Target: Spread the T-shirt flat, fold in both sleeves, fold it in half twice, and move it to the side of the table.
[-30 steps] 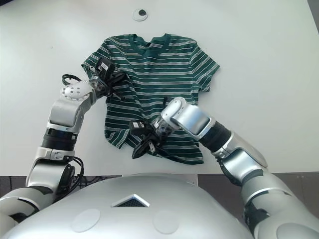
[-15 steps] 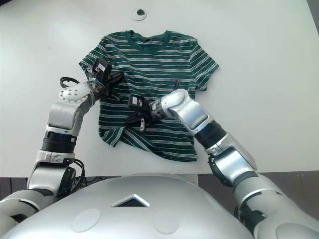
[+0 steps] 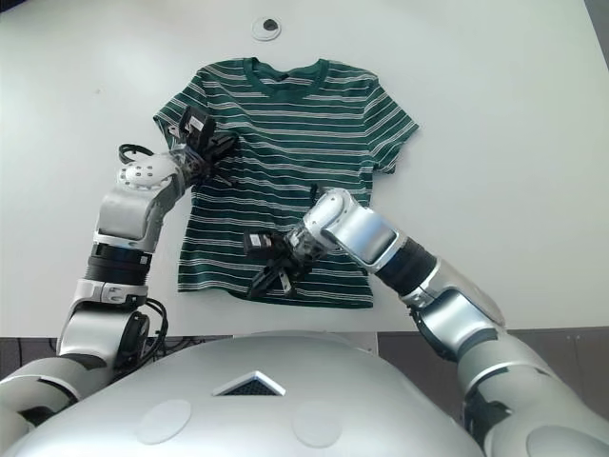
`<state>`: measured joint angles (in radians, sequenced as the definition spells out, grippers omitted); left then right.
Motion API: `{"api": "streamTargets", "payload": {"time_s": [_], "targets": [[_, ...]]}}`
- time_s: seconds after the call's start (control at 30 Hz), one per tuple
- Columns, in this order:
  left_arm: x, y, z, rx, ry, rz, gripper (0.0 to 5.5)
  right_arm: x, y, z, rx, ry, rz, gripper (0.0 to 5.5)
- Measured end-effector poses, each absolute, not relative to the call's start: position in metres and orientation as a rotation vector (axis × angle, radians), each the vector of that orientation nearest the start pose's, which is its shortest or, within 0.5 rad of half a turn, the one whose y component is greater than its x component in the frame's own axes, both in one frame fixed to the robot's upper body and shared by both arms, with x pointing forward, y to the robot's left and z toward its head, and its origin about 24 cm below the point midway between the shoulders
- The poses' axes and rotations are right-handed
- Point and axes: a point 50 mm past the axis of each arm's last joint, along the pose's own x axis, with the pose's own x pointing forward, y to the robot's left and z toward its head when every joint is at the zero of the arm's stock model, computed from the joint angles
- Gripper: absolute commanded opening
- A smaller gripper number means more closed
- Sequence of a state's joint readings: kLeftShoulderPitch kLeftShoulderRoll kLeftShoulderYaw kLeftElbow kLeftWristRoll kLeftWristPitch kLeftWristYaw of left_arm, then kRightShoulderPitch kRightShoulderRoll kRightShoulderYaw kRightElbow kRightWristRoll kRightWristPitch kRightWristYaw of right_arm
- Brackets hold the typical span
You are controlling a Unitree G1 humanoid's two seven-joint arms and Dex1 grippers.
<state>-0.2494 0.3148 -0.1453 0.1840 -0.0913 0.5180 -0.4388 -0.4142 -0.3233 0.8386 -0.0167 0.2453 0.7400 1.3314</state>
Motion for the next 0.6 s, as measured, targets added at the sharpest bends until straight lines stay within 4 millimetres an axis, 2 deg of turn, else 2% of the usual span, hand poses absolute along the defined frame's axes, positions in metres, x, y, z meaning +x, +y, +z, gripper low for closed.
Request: {"api": "streamTargets", "payload": {"time_s": [0.07, 0.17, 0.23, 0.33, 0.4, 0.53, 0.6], "targets": [[0.283, 0.164, 0.017, 0.165, 0.531, -0.492, 0.03, 0.190, -0.021, 0.030, -0.102, 0.840, 1.946, 0.00], [0.279, 0.165, 0.020, 0.135, 0.511, -0.498, 0.03, 0.211, -0.018, 0.050, 0.019, 0.696, 1.823, 0.00], [0.263, 0.171, 0.022, 0.114, 0.512, -0.529, 0.03, 0.236, -0.037, 0.064, 0.095, 0.635, 1.663, 0.00], [0.239, 0.179, 0.027, 0.087, 0.538, -0.562, 0.03, 0.257, -0.058, 0.085, 0.213, 0.553, 1.528, 0.00], [0.226, 0.191, 0.032, 0.096, 0.551, -0.530, 0.31, 0.273, -0.076, 0.103, 0.273, 0.465, 1.408, 0.00], [0.239, 0.223, 0.060, 0.046, 0.463, -0.327, 0.93, 0.282, -0.087, 0.111, 0.296, 0.409, 1.263, 0.00], [0.244, 0.242, 0.074, -0.040, 0.462, -0.243, 1.20, 0.283, -0.094, 0.108, 0.311, 0.392, 1.165, 0.00]]}}
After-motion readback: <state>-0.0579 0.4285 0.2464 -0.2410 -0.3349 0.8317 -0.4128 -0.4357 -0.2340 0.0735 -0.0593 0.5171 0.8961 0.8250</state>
